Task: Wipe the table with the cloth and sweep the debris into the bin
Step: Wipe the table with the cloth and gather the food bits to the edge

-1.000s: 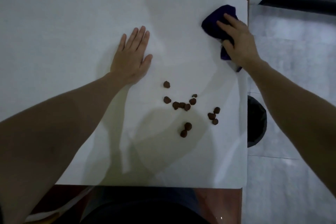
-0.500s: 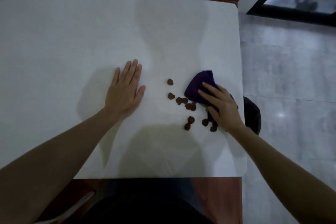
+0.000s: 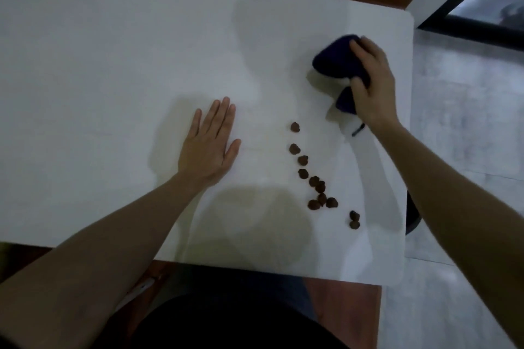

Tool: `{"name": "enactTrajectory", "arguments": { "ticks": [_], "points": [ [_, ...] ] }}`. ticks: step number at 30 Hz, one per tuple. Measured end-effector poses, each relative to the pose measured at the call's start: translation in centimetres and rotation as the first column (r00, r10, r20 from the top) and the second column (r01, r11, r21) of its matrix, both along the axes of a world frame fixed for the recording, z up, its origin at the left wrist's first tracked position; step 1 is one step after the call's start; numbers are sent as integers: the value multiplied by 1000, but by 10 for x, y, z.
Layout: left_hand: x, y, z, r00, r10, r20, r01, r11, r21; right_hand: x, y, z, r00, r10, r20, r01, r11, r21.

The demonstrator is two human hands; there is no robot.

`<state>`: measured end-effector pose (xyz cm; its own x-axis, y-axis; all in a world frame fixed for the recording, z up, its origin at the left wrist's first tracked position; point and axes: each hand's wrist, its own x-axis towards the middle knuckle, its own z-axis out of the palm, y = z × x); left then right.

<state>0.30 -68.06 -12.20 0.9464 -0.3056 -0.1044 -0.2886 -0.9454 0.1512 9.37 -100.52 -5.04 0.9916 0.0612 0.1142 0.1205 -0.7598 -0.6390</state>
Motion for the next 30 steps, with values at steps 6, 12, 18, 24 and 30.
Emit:
{"name": "enactTrajectory", "arguments": {
  "ticks": [6, 12, 18, 24, 30],
  "points": [
    [-1, 0, -1, 1000, 3, 11, -3, 1000, 7, 57, 47, -43, 984, 147, -101, -163, 969, -186],
    [-2, 0, 2, 999, 35, -22, -35, 999, -12, 41, 71, -47, 871, 476, -125, -491, 833, -255],
    [-23, 21, 8, 990, 141, -21, -142, 989, -50, 29, 93, -45, 755, 645, -117, -650, 715, -257],
    [-83, 17, 6, 973, 230, -38, -231, 972, -45, 9, 98, -45, 516, 838, -176, -836, 449, -315],
    [-103, -3, 4, 961, 272, -48, -275, 959, -70, -20, 75, -45, 307, 939, -154, -925, 256, -281]
  ]
}}
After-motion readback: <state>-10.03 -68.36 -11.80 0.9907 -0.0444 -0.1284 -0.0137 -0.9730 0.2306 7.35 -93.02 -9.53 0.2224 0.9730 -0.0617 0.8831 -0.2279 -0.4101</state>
